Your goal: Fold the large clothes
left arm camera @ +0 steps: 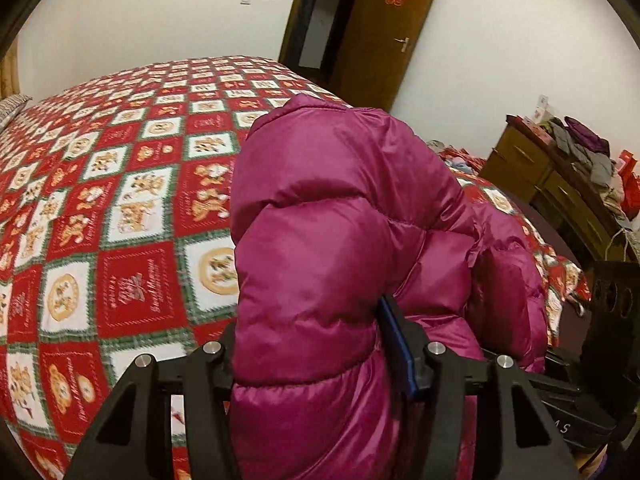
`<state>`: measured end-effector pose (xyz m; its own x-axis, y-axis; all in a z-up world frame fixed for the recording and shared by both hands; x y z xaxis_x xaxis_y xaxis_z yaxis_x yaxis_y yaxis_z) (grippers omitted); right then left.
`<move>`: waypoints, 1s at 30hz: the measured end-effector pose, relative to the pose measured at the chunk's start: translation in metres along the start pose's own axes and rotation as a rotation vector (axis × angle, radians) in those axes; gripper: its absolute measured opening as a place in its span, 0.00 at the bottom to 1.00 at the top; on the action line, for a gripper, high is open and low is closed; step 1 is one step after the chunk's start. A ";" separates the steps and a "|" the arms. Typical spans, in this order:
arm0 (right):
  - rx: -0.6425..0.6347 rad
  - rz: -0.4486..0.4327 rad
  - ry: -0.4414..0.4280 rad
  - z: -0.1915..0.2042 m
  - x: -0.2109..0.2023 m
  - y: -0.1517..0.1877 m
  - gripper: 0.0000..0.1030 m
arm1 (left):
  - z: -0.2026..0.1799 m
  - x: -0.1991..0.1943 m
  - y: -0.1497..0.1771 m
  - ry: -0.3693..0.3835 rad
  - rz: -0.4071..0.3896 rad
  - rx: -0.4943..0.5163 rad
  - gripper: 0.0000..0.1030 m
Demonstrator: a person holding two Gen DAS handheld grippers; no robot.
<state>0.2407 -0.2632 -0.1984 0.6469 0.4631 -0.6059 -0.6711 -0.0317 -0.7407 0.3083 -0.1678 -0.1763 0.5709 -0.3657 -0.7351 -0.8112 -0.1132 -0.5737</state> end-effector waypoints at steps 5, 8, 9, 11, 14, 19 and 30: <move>0.012 -0.012 0.036 -0.015 -0.011 0.002 0.29 | -0.022 0.008 0.002 0.013 0.008 0.027 0.55; 0.008 -0.018 0.063 -0.027 -0.016 -0.002 0.29 | -0.032 0.014 -0.004 0.024 0.009 0.034 0.55; -0.002 -0.020 0.078 -0.033 -0.018 -0.005 0.29 | -0.036 0.017 -0.007 0.030 0.010 0.033 0.55; -0.017 -0.026 0.099 -0.041 -0.021 -0.013 0.29 | -0.042 0.023 -0.015 0.039 0.007 0.030 0.55; -0.044 -0.034 0.129 -0.057 -0.023 -0.028 0.29 | -0.053 0.034 -0.027 0.035 -0.003 0.029 0.55; -0.089 -0.031 0.163 -0.081 -0.012 -0.050 0.29 | -0.060 0.058 -0.047 0.001 -0.013 0.006 0.55; -0.092 0.012 0.142 -0.114 0.025 -0.065 0.29 | -0.052 0.099 -0.072 -0.115 -0.010 -0.025 0.55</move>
<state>0.3417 -0.3509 -0.1982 0.6882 0.3329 -0.6446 -0.6471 -0.1200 -0.7529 0.4168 -0.2438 -0.1886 0.5884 -0.2564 -0.7668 -0.8076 -0.1402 -0.5728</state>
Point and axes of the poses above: each gripper's, at about its wrist camera, not at the fingertips, and x roughly the way its jaws point, z to its left, y to its underside, the point moved 9 cm from there along x, roughly the way its jaws point, and after that the axes turned 13 degrees about -x, right-handed, at the moved point
